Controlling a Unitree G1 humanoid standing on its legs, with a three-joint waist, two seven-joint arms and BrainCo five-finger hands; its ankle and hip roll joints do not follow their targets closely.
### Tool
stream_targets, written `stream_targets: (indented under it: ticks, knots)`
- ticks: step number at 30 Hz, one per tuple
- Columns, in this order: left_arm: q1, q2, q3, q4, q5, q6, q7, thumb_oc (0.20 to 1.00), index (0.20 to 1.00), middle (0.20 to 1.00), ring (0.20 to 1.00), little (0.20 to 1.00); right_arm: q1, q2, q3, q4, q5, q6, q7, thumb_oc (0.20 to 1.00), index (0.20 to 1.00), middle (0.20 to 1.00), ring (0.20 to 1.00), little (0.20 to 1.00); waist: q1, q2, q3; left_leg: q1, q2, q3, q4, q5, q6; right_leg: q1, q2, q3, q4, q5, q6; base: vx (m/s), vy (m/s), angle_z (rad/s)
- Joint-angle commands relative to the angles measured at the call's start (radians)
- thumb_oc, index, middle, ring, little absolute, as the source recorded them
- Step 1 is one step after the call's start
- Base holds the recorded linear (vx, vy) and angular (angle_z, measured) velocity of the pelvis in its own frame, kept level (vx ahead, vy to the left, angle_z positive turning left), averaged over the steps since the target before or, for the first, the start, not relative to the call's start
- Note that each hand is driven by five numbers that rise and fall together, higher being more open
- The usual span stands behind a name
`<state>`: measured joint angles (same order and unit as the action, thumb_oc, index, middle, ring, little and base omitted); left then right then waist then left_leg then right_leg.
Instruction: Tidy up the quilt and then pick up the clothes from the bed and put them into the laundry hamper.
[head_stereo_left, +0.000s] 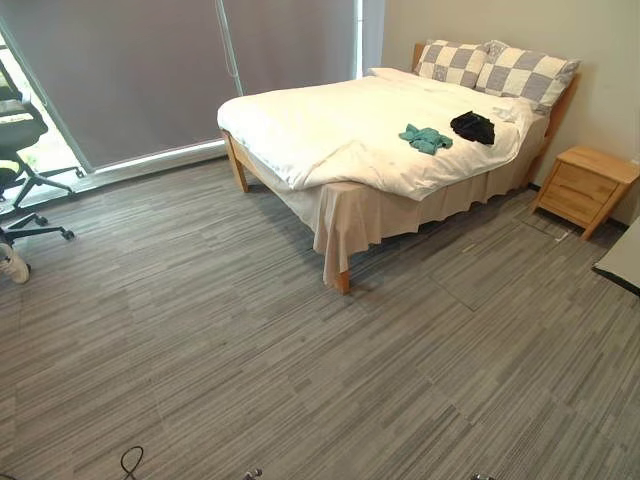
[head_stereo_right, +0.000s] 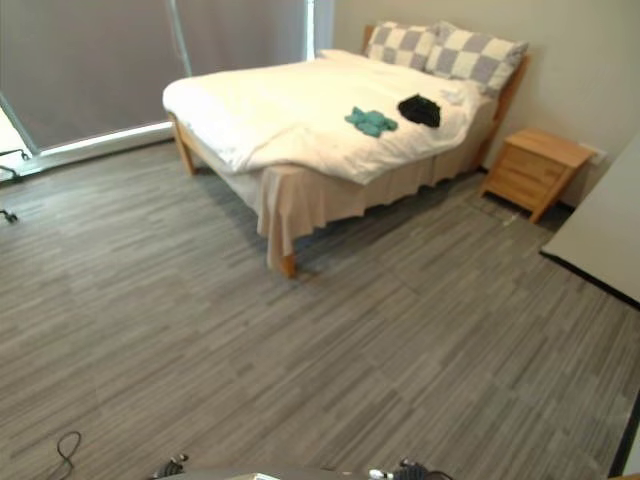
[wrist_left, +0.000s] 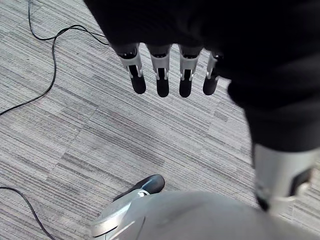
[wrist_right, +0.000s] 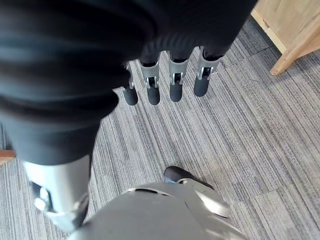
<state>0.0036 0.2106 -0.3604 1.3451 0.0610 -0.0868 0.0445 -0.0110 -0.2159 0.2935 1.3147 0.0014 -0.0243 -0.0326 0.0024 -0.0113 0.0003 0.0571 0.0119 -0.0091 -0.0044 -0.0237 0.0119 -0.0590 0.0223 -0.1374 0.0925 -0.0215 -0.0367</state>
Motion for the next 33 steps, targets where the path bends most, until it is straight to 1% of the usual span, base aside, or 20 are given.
stream_targets:
  ticks: [1,8,10,13,16,18,19,20,21,22,24,25,26,27,28,29,30,31,32,33]
  knots:
    - [-0.052,0.002,0.03,0.035,0.019,-0.015,0.017,1.0,1.0,1.0,1.0,1.0,-0.058,-0.005,0.018,0.055,-0.005,-0.007,-0.009,1.0,1.0,1.0,1.0,1.0,-0.013,-0.023,0.06,0.061,0.021,-0.042,-0.066,-0.012,-0.05,0.17,-0.113,0.043,-0.166,-0.026,0.152,0.0,0.0,0.0]
    - [-0.053,0.0,0.03,0.042,0.027,-0.015,0.023,1.0,1.0,1.0,1.0,1.0,-0.057,-0.004,0.012,0.057,-0.004,-0.006,-0.016,1.0,1.0,1.0,1.0,1.0,-0.016,-0.023,0.062,0.059,0.017,-0.039,-0.065,-0.014,-0.047,0.166,-0.115,0.046,-0.161,-0.026,0.154,0.0,0.0,0.0]
    - [-0.052,-0.002,0.038,0.023,-0.007,-0.02,0.01,1.0,1.0,1.0,1.0,1.0,-0.047,-0.007,-0.008,0.065,0.015,-0.002,-0.016,1.0,1.0,1.0,1.0,1.0,-0.019,-0.024,0.066,0.057,0.015,-0.039,-0.064,-0.015,-0.045,0.163,-0.117,0.046,-0.155,-0.027,0.156,0.02,0.042,-0.01]
    - [-0.056,-0.002,0.039,0.014,-0.018,-0.016,-0.003,1.0,1.0,1.0,1.0,1.0,-0.049,-0.016,-0.016,0.069,0.01,0.005,-0.017,1.0,1.0,1.0,1.0,1.0,-0.019,-0.026,0.075,0.049,0.009,-0.044,-0.063,-0.017,-0.04,0.148,-0.119,0.05,-0.145,-0.025,0.16,0.0,0.025,-0.02]
    - [-0.064,0.002,0.037,0.012,-0.019,-0.015,-0.001,1.0,1.0,1.0,1.0,1.0,-0.057,-0.02,-0.008,0.073,-0.011,0.013,-0.016,1.0,1.0,1.0,1.0,1.0,-0.015,-0.029,0.085,0.03,0.002,-0.044,-0.049,-0.024,-0.031,0.123,-0.128,0.046,-0.108,-0.035,0.165,-0.02,0.036,-0.03]
    - [-0.079,0.009,0.037,0.017,-0.018,-0.011,-0.005,1.0,1.0,1.0,1.0,1.0,-0.074,-0.023,-0.016,0.069,-0.003,0.013,-0.015,1.0,1.0,1.0,1.0,1.0,-0.011,-0.029,0.108,0.014,-0.002,-0.041,-0.032,-0.034,-0.011,0.029,-0.125,0.049,0.062,-0.053,0.183,-0.05,0.077,-0.03]
    - [-0.084,0.011,0.04,0.02,-0.016,-0.009,-0.005,1.0,1.0,1.0,1.0,1.0,-0.078,-0.022,-0.02,0.067,-0.001,0.013,-0.017,1.0,1.0,1.0,1.0,1.0,-0.012,-0.022,0.122,0.019,0.001,-0.038,-0.033,-0.039,-0.003,-0.018,-0.125,0.05,0.15,-0.039,0.204,-0.04,0.109,-0.2]
    - [-0.088,0.009,0.042,0.026,-0.016,-0.005,-0.004,1.0,1.0,1.0,1.0,1.0,-0.081,-0.023,-0.023,0.067,-0.002,0.015,-0.019,1.0,1.0,1.0,1.0,1.0,-0.016,-0.018,0.138,0.027,-0.003,-0.031,-0.033,-0.045,0.008,-0.081,-0.139,0.054,0.258,0.007,0.23,-0.04,0.106,-0.3]
    - [-0.092,0.011,0.044,0.029,-0.018,-0.003,-0.001,1.0,1.0,1.0,1.0,1.0,-0.084,-0.024,-0.025,0.065,0.0,0.017,-0.019,1.0,1.0,1.0,1.0,1.0,-0.02,-0.014,0.155,0.037,-0.004,-0.032,-0.033,-0.047,0.014,-0.124,-0.148,0.055,0.331,0.062,0.246,0.01,0.095,-0.25]
    - [-0.095,0.013,0.047,0.033,-0.02,0.001,-0.003,1.0,1.0,1.0,1.0,1.0,-0.084,-0.024,-0.031,0.06,0.004,0.018,-0.019,1.0,1.0,1.0,1.0,1.0,-0.022,-0.007,0.165,0.045,-0.002,-0.032,-0.032,-0.05,0.017,-0.158,-0.158,0.05,0.394,0.084,0.253,0.1,0.054,-0.03]
    - [-0.098,0.014,0.048,0.037,-0.023,0.005,-0.009,1.0,1.0,1.0,1.0,1.0,-0.077,-0.023,-0.047,0.057,0.024,0.017,-0.018,1.0,1.0,1.0,1.0,1.0,-0.032,0.005,0.173,0.066,0.01,-0.033,-0.03,-0.061,0.016,-0.207,-0.186,0.017,0.446,0.085,0.24,0.26,0.024,0.1]
    - [-0.104,0.014,0.044,0.039,-0.021,0.004,-0.012,1.0,1.0,1.0,1.0,1.0,-0.072,-0.024,-0.051,0.051,0.034,0.015,-0.018,1.0,1.0,1.0,1.0,1.0,-0.042,0.001,0.173,0.087,0.01,-0.036,-0.04,-0.072,0.01,-0.21,-0.191,-0.008,0.403,0.062,0.227,0.36,-0.035,-0.06]
    - [-0.107,0.014,0.037,0.035,-0.016,0.004,-0.015,1.0,1.0,1.0,1.0,1.0,-0.069,-0.024,-0.05,0.05,0.036,0.015,-0.018,1.0,1.0,1.0,1.0,1.0,-0.051,-0.003,0.173,0.11,0.011,-0.039,-0.052,-0.084,0.003,-0.212,-0.185,-0.031,0.336,0.044,0.218,0.26,-0.049,-0.12]
    - [-0.107,0.014,0.037,0.035,-0.016,0.004,-0.015,1.0,1.0,1.0,1.0,1.0,-0.069,-0.024,-0.05,0.05,0.036,0.015,-0.018,1.0,1.0,1.0,1.0,1.0,-0.051,-0.003,0.173,0.11,0.011,-0.039,-0.052,-0.084,0.003,-0.212,-0.185,-0.031,0.336,0.044,0.218,0.57,-0.177,-0.12]
    - [-0.115,0.013,0.021,0.024,-0.01,-0.001,-0.026,1.0,1.0,1.0,1.0,1.0,-0.064,-0.025,-0.045,0.053,0.035,0.014,-0.022,1.0,1.0,1.0,1.0,1.0,-0.085,-0.025,0.178,0.169,0.005,-0.051,-0.081,-0.124,-0.019,-0.242,-0.166,-0.084,0.051,0.077,0.201,0.47,-0.151,-0.07]
    - [-0.114,0.013,0.021,0.024,-0.01,-0.001,-0.027,1.0,1.0,1.0,1.0,1.0,-0.064,-0.025,-0.045,0.053,0.035,0.014,-0.022,1.0,1.0,1.0,1.0,1.0,-0.086,-0.017,0.181,0.175,0.015,-0.051,-0.082,-0.129,-0.021,-0.228,-0.156,-0.09,0.036,0.082,0.2,0.61,-0.2,-0.07]
    - [-0.115,0.009,0.023,0.025,-0.003,0.0,-0.03,1.0,1.0,1.0,1.0,1.0,-0.063,-0.025,-0.048,0.055,0.037,0.017,-0.021,1.0,1.0,1.0,1.0,1.0,-0.098,-0.019,0.179,0.19,0.017,-0.053,-0.083,-0.142,-0.028,-0.249,-0.157,-0.102,-0.03,0.103,0.207,0.34,-0.104,-0.01]
    - [-0.113,0.005,0.022,0.031,0.004,0.001,-0.031,1.0,1.0,1.0,1.0,1.0,-0.061,-0.025,-0.05,0.059,0.037,0.018,-0.022,1.0,1.0,1.0,1.0,1.0,-0.108,-0.008,0.179,0.211,0.035,-0.051,-0.083,-0.161,-0.039,-0.26,-0.149,-0.123,-0.088,0.128,0.213,0.51,-0.162,0.15]
    - [-0.112,0.0,0.024,0.042,0.011,0.001,-0.035,1.0,1.0,1.0,1.0,1.0,-0.058,-0.024,-0.053,0.062,0.037,0.018,-0.022,1.0,1.0,1.0,1.0,1.0,-0.12,-0.009,0.175,0.232,0.034,-0.053,-0.083,-0.178,-0.042,-0.279,-0.155,-0.13,-0.102,0.141,0.215,0.37,-0.113,0.35]
    - [-0.112,0.0,0.024,0.043,0.011,0.001,-0.035,1.0,1.0,1.0,1.0,1.0,-0.058,-0.024,-0.053,0.062,0.037,0.018,-0.022,1.0,1.0,1.0,1.0,1.0,-0.12,-0.005,0.175,0.233,0.038,-0.052,-0.083,-0.18,-0.043,-0.277,-0.151,-0.132,-0.104,0.141,0.215,0.35,-0.111,0.4]
